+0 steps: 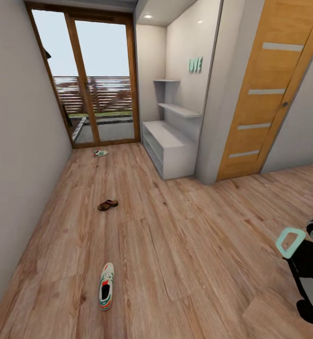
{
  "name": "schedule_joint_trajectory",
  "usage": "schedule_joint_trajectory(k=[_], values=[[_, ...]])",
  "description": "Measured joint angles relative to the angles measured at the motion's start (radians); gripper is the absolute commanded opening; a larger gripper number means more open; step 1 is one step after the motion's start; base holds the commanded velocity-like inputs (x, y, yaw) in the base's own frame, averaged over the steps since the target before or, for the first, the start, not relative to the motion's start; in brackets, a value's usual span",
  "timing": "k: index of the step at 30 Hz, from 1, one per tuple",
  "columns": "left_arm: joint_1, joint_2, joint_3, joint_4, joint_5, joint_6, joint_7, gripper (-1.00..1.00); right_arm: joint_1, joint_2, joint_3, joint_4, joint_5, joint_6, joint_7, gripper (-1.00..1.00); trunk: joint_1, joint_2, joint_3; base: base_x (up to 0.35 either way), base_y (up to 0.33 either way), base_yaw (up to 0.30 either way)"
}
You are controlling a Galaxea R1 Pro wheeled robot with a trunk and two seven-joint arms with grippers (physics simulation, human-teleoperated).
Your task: Pick up the two gym shoes and the two sandals from the corridor floor and place them onto the hallstand (shoe rack) in the corridor, making sure they are on the rack and not on the floor. Arrange them so the two gym shoes are next to each other and the two sandals are next to each other.
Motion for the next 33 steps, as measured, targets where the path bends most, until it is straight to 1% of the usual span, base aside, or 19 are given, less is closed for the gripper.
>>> schedule_joint_trajectory(k=[28, 33], values=[[0.000, 0.000, 0.000, 0.000, 0.000, -0.001, 0.000, 1.00, 0.000, 0.000, 0.000, 0.000, 0.000, 0.000, 0.000, 1.00, 0.000, 0.000, 0.000, 0.337, 0.000, 0.000], [0.000, 0.000, 0.000, -0.001, 0.000, -0.001, 0.000, 1.00, 0.000, 0.000, 0.000, 0.000, 0.000, 0.000, 0.000, 1.00, 0.000, 0.000, 0.000, 0.312, -0.091, 0.000]])
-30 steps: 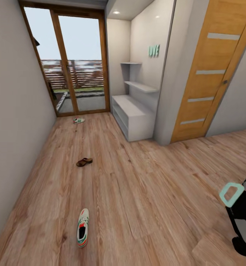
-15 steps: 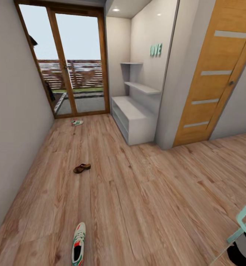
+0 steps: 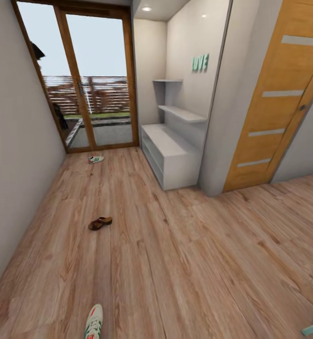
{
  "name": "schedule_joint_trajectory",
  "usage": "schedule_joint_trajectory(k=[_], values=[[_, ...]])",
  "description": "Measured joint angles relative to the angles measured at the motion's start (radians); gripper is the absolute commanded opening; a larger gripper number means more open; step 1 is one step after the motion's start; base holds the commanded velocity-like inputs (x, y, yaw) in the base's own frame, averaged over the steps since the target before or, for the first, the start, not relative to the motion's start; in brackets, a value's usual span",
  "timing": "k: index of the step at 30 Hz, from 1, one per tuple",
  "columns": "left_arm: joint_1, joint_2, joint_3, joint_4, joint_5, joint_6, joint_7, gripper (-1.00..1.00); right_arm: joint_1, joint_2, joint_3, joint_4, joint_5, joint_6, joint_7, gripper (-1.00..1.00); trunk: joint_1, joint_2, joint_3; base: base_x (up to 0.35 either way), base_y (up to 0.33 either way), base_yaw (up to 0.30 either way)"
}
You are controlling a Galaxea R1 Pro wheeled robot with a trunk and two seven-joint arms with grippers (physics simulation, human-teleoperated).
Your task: Pick up the two gym shoes and the two sandals from the corridor floor and place them onto the hallstand (shoe rack) in the corridor, making sure they are on the rack and not on the floor. Arrange them so the two gym shoes are next to each other and the two sandals are next to each other.
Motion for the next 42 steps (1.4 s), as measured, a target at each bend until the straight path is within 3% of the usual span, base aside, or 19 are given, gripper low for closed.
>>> schedule_joint_trajectory(k=[14, 42], values=[[0.000, -0.001, 0.000, -0.001, 0.000, 0.001, 0.000, 1.00, 0.000, 0.000, 0.000, 0.000, 0.000, 0.000, 0.000, 1.00, 0.000, 0.000, 0.000, 0.253, -0.141, 0.000], [0.000, -0.002, -0.001, -0.001, 0.000, 0.001, 0.000, 1.00, 0.000, 0.000, 0.000, 0.000, 0.000, 0.000, 0.000, 1.00, 0.000, 0.000, 0.000, 0.067, -0.039, 0.000]])
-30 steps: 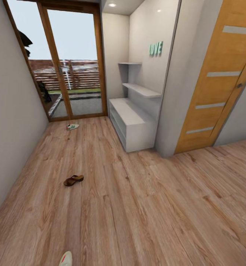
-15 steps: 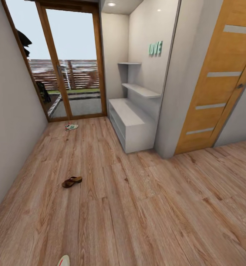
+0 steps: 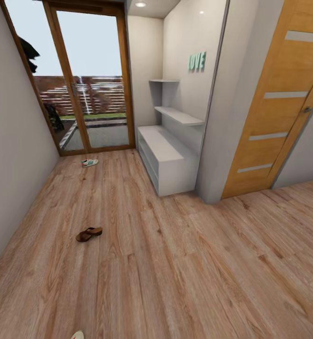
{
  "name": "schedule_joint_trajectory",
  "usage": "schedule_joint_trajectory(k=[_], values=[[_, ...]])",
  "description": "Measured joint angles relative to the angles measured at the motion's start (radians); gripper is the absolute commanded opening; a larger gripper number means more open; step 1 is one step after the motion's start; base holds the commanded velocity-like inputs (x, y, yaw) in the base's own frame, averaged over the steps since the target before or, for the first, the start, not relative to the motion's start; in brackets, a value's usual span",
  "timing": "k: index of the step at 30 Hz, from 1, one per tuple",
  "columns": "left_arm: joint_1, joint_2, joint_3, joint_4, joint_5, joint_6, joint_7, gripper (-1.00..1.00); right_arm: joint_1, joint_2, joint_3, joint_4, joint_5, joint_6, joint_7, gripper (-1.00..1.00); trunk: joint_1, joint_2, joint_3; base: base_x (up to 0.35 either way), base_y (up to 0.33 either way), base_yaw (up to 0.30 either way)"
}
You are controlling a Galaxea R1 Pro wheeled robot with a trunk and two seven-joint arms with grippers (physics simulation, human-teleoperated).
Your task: Pick up the two gym shoes and the two sandals from the corridor floor and place them onto the hallstand (shoe rack) in the corridor, making sure they are on the rack and not on the floor. Arrange them so the two gym shoes are next to each other and the two sandals are next to each other.
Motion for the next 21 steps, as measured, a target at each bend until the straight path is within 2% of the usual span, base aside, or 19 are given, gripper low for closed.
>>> schedule_joint_trajectory(k=[7, 21], values=[[0.000, -0.001, 0.000, 0.000, 0.000, 0.000, 0.000, 1.00, 0.000, 0.000, 0.000, 0.000, 0.000, 0.000, 0.000, 1.00, 0.000, 0.000, 0.000, 0.162, -0.114, 0.000], [0.001, -0.001, 0.000, 0.000, -0.001, 0.000, 0.000, 1.00, 0.000, 0.000, 0.000, 0.000, 0.000, 0.000, 0.000, 1.00, 0.000, 0.000, 0.000, 0.026, -0.017, 0.000]])
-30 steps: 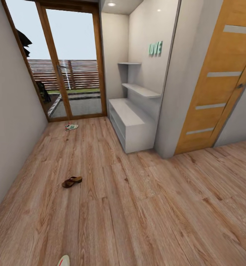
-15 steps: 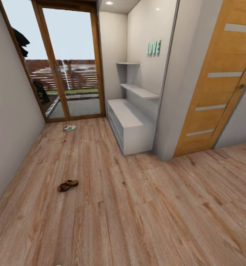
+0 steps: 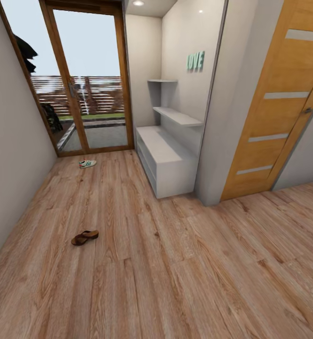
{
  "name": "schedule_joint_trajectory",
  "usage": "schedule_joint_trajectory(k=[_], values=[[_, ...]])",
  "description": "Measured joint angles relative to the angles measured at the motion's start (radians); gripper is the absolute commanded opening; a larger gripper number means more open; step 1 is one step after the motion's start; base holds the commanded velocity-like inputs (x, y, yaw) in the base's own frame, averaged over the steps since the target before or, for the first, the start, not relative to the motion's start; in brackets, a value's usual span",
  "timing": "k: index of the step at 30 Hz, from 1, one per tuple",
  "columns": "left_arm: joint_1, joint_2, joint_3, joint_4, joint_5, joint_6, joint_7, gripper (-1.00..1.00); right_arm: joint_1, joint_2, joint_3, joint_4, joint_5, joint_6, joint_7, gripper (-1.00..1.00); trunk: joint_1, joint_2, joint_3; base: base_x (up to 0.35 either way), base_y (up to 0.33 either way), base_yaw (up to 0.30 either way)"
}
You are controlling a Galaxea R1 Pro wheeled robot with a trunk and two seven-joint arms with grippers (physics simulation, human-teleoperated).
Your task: Pick up the two gym shoes and the two sandals from the corridor floor and place them onto the hallstand (shoe rack) in the corridor, making sure they are on the rack and not on the floor. Arrange them so the two gym shoes are next to each other and the two sandals are next to each other.
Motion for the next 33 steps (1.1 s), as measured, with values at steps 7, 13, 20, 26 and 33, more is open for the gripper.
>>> schedule_joint_trajectory(k=[7, 13, 20, 26, 33], values=[[0.000, 0.000, 0.001, 0.000, 0.001, 0.000, 0.000, 1.00, 0.000, 0.000, 0.000, 0.000, 0.000, 0.000, 0.000, 1.00, 0.000, 0.000, 0.000, 0.163, -0.001, 0.000], [0.000, 0.000, 0.001, 0.000, 0.001, 0.000, 0.000, 1.00, 0.000, 0.000, 0.000, 0.000, 0.000, 0.000, 0.000, 1.00, -0.001, 0.000, 0.000, 0.310, 0.000, 0.000], [0.000, 0.000, 0.002, 0.000, 0.001, 0.000, 0.000, 1.00, 0.000, 0.000, 0.000, 0.000, 0.000, 0.000, 0.000, 1.00, 0.000, 0.000, 0.000, 0.236, 0.000, 0.000], [0.000, 0.000, 0.000, 0.000, 0.000, 0.000, 0.000, 1.00, 0.000, 0.000, 0.000, 0.000, 0.000, 0.000, 0.000, 1.00, 0.000, 0.000, 0.000, 0.062, 0.000, 0.000], [0.000, 0.000, 0.001, 0.000, -0.001, 0.000, 0.001, 1.00, 0.000, 0.000, 0.000, 0.000, 0.000, 0.000, 0.000, 1.00, 0.000, 0.000, 0.000, 0.044, 0.000, 0.000]])
